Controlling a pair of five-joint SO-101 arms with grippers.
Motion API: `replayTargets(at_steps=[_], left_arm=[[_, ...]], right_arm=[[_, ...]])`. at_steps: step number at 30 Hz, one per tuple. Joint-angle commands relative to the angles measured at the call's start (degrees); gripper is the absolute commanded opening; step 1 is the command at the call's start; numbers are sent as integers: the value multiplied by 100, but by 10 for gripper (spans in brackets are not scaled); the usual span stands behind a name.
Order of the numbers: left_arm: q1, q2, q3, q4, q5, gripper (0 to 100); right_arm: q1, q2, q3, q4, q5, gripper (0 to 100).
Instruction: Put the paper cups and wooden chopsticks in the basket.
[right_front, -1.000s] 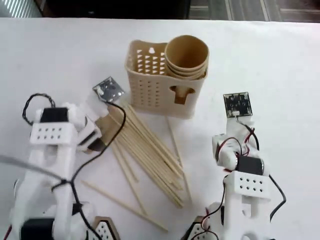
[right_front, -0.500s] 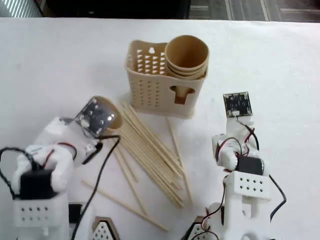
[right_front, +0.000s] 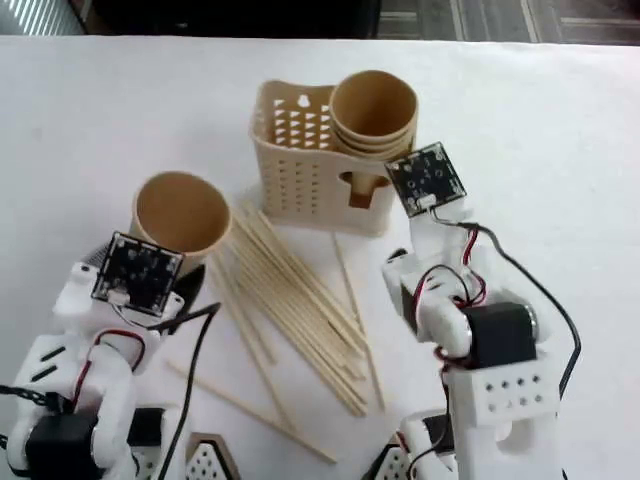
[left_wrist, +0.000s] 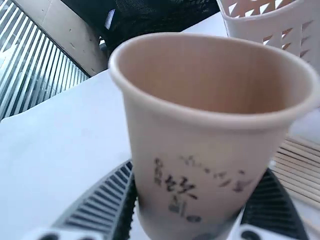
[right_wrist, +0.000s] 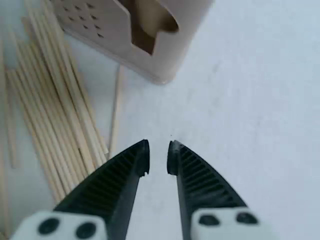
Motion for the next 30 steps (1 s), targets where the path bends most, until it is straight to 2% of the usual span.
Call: replayTargets(at_steps=[1, 4, 8, 15, 24, 28, 30], left_arm=[[66, -154, -9, -18, 255, 267], [321, -382, 35, 18, 316, 267], [910, -760, 35, 220, 325, 267], [1305, -1095, 404, 255, 712, 267], [1341, -1701, 1275, -114, 712, 267], [1349, -1719, 1284, -158, 721, 267], [1349, -1719, 1284, -202, 721, 267]], right_arm=[[-602, -66, -1389, 532, -273, 101], [-1182, 259, -2215, 857, -343, 128], [-1815, 1429, -3385, 1402, -571, 126], [-2387, 2835, -5020, 1613, -1169, 126], [-3319, 2993, -5345, 1604, -1424, 141], [-3363, 3037, -5336, 1604, -1565, 214], [-3363, 3257, -5345, 1604, -1565, 211]])
